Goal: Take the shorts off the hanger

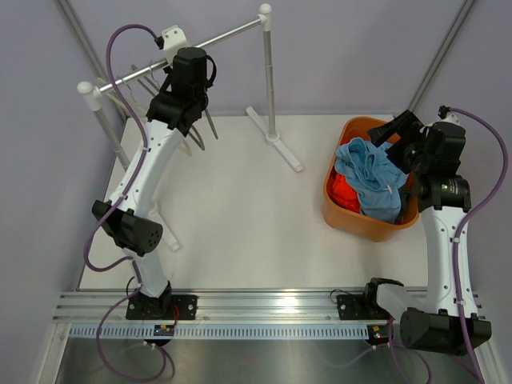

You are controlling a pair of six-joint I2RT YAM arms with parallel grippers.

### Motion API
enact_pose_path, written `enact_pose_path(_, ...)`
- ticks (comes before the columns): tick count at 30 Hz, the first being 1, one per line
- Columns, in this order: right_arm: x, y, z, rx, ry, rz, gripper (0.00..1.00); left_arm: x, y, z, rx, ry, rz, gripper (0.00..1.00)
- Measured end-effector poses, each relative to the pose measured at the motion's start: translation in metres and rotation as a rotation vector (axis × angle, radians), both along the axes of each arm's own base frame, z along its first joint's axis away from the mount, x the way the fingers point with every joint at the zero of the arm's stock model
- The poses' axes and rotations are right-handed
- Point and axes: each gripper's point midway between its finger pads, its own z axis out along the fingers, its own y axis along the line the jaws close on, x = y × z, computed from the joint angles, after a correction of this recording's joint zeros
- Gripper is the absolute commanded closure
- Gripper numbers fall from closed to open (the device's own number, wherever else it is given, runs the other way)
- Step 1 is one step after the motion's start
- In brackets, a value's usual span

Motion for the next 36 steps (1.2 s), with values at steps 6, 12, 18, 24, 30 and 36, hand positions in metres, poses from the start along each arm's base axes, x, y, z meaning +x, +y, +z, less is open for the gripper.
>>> enact_pose_path(6, 0.000, 0.000, -0.003, 0.001, 0.006, 0.001, 0.04, -0.005, 0.000, 0.000, -0.008, -0.010, -0.013, 0.95)
enact_pose_path(12, 0.000, 0.001, -0.002, 0.003, 0.005, 0.007, 0.04, -0.006, 0.000, 0.000, -0.005, -0.010, -0.017, 0.85)
enact_pose_path(18, 0.000, 0.001, -0.003, 0.003, 0.007, 0.007, 0.03, -0.010, 0.003, -0.016, 0.020, 0.037, -0.017, 0.71)
enact_pose_path(24, 0.000, 0.001, -0.004, 0.003, 0.008, 0.008, 0.03, -0.012, 0.005, -0.025, 0.040, 0.064, -0.017, 0.61)
enact_pose_path(30, 0.000, 0.001, -0.004, 0.000, 0.007, 0.009, 0.03, -0.022, 0.007, -0.022, 0.059, 0.063, -0.024, 0.45)
enact_pose_path(36, 0.000, 0.003, -0.004, 0.002, 0.006, 0.019, 0.03, -0.037, 0.003, -0.006, 0.066, 0.022, -0.049, 0.37)
